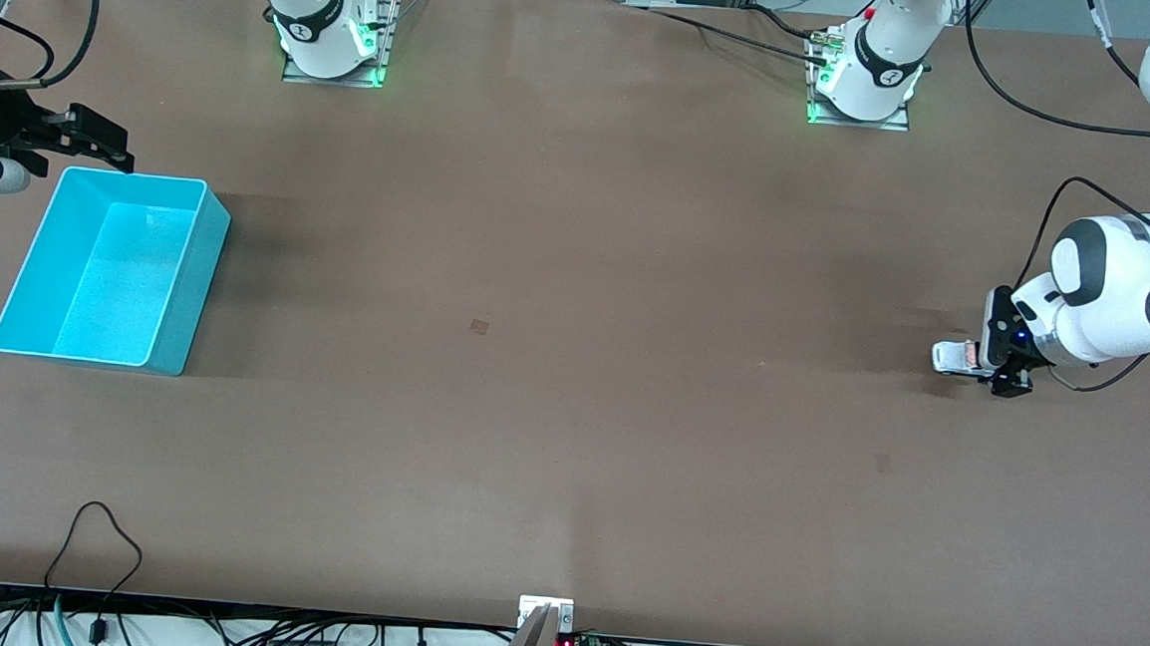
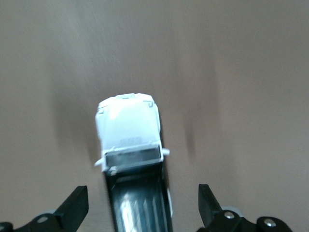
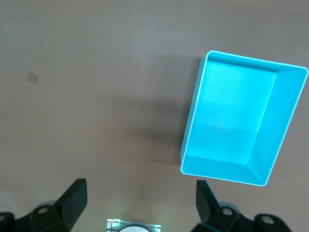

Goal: Wind and store white jeep toy

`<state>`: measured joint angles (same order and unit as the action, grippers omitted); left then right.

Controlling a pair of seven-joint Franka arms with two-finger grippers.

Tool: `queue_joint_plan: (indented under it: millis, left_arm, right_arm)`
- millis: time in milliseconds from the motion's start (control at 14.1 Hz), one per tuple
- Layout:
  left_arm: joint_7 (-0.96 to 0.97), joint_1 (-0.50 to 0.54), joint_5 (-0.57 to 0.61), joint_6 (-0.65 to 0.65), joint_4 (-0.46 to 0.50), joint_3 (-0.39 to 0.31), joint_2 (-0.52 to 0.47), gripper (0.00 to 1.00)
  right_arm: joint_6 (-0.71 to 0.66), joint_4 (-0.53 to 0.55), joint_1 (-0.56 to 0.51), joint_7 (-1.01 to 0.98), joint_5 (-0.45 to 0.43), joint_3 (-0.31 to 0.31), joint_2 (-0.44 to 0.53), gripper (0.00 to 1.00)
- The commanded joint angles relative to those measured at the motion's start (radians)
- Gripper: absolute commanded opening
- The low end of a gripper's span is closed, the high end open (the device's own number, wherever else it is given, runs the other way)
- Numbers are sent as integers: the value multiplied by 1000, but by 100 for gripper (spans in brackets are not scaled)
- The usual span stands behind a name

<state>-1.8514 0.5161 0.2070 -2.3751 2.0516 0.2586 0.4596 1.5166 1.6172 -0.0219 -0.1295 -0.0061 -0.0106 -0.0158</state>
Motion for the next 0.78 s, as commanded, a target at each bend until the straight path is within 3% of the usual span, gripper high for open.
queue_joint_plan:
  millis: [0, 709]
  left_arm:
    - [-6, 9, 23, 68, 9, 47, -81, 100]
    - [-3, -2, -58, 132, 9, 166, -234, 100]
  right_arm:
    - [-6, -16, 5, 8, 12, 1, -4, 100]
    - [-6, -16, 3, 8, 14, 1, -4, 100]
